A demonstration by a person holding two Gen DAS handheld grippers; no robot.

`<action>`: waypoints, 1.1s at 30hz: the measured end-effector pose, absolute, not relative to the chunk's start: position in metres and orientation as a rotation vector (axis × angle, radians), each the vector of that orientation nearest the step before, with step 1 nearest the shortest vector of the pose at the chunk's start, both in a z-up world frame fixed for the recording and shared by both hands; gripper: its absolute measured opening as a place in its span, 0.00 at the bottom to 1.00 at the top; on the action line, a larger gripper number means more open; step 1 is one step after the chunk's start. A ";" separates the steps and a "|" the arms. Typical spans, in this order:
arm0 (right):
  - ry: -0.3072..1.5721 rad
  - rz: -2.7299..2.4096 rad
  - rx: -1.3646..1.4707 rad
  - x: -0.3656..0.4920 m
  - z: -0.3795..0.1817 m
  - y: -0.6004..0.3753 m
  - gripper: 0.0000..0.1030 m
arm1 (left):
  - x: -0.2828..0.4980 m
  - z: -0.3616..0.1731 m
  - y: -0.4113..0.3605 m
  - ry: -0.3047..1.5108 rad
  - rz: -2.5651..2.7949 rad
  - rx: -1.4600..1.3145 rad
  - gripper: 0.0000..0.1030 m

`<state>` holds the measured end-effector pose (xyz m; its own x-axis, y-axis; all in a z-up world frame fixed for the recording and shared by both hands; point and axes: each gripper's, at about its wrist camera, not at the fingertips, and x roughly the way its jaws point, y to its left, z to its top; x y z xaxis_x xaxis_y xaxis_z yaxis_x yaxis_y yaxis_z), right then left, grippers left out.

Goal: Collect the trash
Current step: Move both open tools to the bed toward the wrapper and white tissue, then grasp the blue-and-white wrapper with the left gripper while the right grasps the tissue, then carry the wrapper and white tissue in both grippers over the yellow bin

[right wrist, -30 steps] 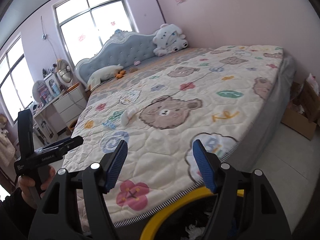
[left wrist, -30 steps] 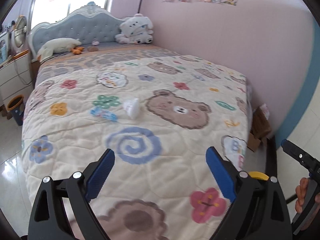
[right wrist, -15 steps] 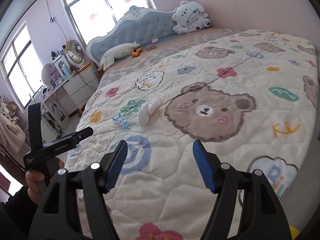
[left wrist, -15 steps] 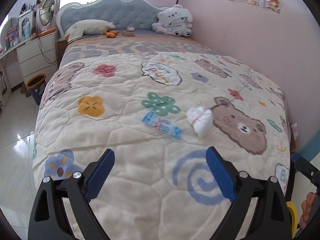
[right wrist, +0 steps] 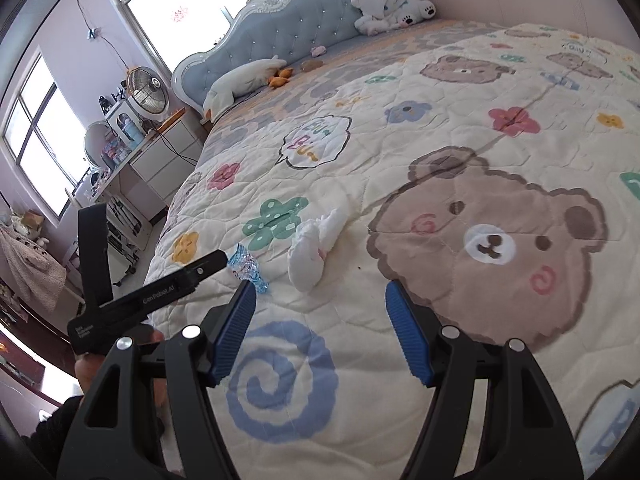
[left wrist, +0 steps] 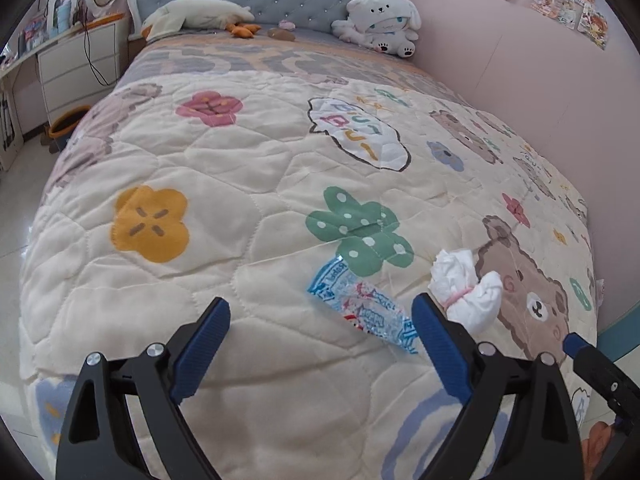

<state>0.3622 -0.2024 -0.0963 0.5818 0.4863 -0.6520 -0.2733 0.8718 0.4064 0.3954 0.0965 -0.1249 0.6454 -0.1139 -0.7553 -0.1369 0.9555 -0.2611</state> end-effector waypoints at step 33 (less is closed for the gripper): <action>1.010 0.434 0.357 0.456 -0.145 -0.149 0.22 | 0.397 -0.142 0.072 0.820 -0.094 -0.230 0.02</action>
<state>0.4562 -0.1491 -0.1450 0.4601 0.5049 -0.7303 -0.1825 0.8588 0.4787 0.3971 0.0725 -0.1424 0.6797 -0.1722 -0.7130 -0.0055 0.9708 -0.2397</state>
